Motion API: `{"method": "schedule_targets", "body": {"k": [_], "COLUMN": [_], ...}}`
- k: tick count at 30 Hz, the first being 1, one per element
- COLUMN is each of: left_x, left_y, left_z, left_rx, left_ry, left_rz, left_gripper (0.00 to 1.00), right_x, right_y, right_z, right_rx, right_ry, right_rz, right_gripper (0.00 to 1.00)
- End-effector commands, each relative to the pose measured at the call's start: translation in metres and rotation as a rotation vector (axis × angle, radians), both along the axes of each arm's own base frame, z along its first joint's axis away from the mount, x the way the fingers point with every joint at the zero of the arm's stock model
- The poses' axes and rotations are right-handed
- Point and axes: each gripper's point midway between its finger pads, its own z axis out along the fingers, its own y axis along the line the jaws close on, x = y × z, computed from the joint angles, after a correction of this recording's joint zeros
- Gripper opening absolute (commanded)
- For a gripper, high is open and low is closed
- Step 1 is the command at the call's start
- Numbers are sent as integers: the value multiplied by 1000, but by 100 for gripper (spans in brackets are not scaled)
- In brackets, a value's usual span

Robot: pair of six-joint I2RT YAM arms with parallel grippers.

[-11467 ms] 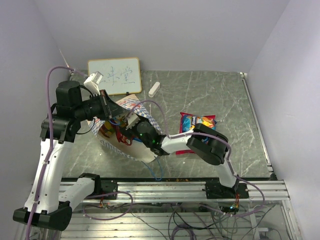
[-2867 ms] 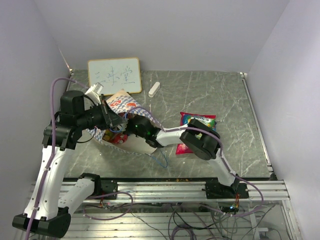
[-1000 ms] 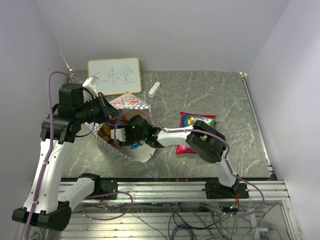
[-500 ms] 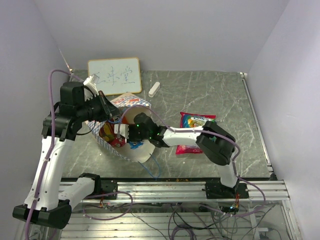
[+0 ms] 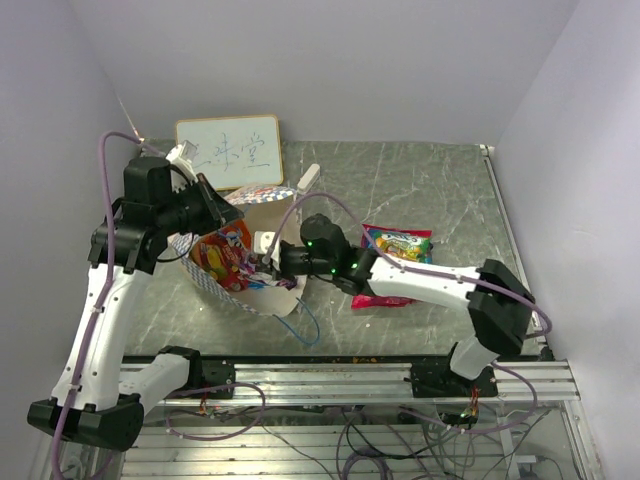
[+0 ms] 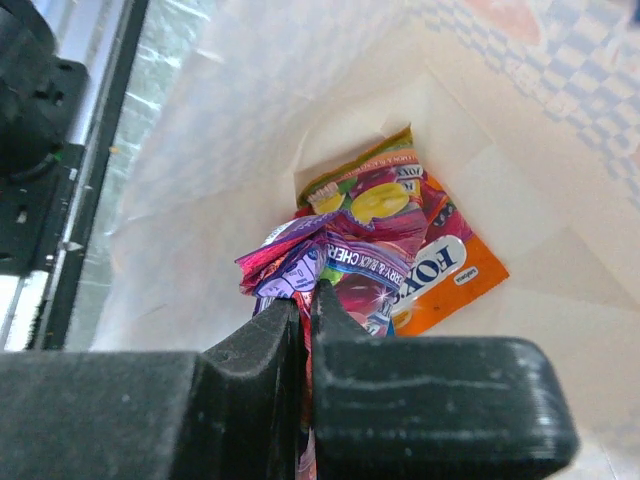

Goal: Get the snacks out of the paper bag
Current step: Take out the snack from the paper bag, then place the snack at the center of the board.

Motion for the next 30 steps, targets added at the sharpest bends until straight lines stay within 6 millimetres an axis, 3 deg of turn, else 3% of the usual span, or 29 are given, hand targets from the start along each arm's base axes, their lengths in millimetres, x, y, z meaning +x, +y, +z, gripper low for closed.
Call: {"method": "schedule_targets", "body": {"k": [1, 6, 9, 13, 16, 23, 27, 30], "left_x": [14, 19, 22, 25, 26, 28, 28, 27], "left_y": [0, -2, -1, 1, 1, 1, 1, -1], "left_z": [13, 2, -5, -9, -11, -7, 0, 1], "left_rx": [0, -9, -2, 15, 23, 52, 80, 82], "left_ry": [-68, -51, -37, -25, -19, -26, -41, -36], "left_rz": [21, 22, 30, 36, 32, 6, -18, -38], "left_gripper": [7, 7, 7, 7, 7, 7, 7, 7], "right_x": [-17, -24, -22, -8, 17, 89, 161, 223], "right_y": [-19, -46, -72, -111, -142, -202, -245, -282], "right_z": [53, 111, 148, 185, 198, 187, 156, 114], "right_rx": [74, 138, 177, 217, 211, 139, 0, -130], "right_ry": [15, -17, -68, -168, -237, -310, -323, -270], "right_rz": [15, -35, -112, -252, -379, -626, -945, -1222], "right_gripper": [0, 0, 0, 0, 0, 0, 0, 0]}}
